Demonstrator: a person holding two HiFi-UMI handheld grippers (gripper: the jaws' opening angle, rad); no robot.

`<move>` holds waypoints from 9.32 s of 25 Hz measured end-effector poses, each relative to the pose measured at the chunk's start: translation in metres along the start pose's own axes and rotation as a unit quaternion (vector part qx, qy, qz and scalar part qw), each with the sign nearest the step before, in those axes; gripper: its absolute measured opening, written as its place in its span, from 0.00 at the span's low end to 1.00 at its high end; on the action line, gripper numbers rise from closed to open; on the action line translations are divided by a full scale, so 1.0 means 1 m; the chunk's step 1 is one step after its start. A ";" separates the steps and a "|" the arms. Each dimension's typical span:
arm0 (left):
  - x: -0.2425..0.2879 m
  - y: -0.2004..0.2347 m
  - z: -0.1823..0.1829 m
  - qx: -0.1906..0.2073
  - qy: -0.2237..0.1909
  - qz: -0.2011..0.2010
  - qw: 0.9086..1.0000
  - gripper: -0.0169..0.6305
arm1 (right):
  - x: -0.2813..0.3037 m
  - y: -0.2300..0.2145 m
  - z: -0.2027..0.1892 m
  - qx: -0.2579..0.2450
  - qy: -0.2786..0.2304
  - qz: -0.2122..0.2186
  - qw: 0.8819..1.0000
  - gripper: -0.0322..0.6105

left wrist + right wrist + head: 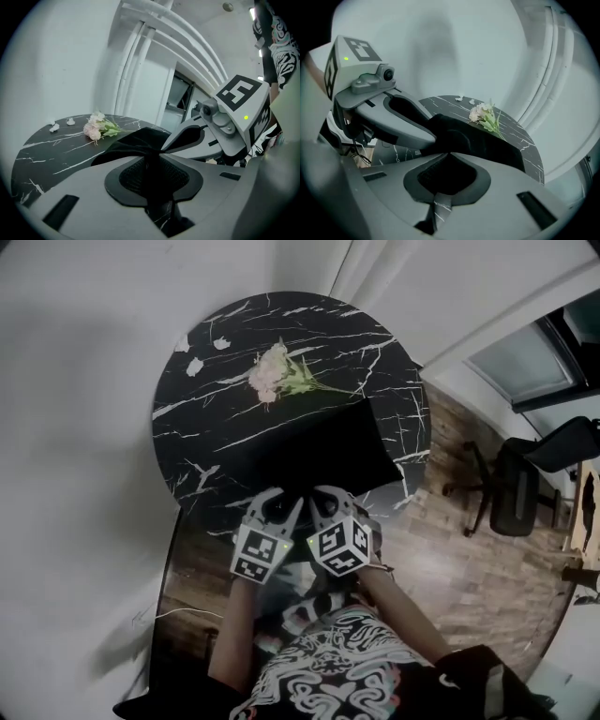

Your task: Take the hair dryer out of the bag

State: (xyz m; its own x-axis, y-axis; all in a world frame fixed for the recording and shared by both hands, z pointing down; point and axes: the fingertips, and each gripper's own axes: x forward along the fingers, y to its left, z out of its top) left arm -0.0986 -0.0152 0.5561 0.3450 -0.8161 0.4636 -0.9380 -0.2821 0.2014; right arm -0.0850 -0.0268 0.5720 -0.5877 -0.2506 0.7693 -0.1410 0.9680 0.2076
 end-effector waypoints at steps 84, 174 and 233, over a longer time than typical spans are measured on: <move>0.111 0.027 -0.033 0.109 0.190 -0.039 0.975 0.36 | -0.018 -0.210 -0.109 0.452 -0.081 0.061 0.886 0.29; 0.072 0.012 -0.043 0.115 0.175 -0.059 0.976 0.32 | -0.005 -0.267 -0.166 0.348 0.031 -0.107 0.931 0.09; 0.003 0.038 -0.079 0.097 0.190 -0.047 0.976 0.32 | 0.011 -0.282 -0.196 0.160 0.186 -0.227 0.943 0.09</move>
State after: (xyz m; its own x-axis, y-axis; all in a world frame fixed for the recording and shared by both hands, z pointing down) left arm -0.1309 0.0116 0.6332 0.3827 -0.5462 0.7451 -0.8779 -0.4662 0.1091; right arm 0.1045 -0.3053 0.6409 -0.0976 -0.5698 0.8159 -0.5782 0.6998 0.4195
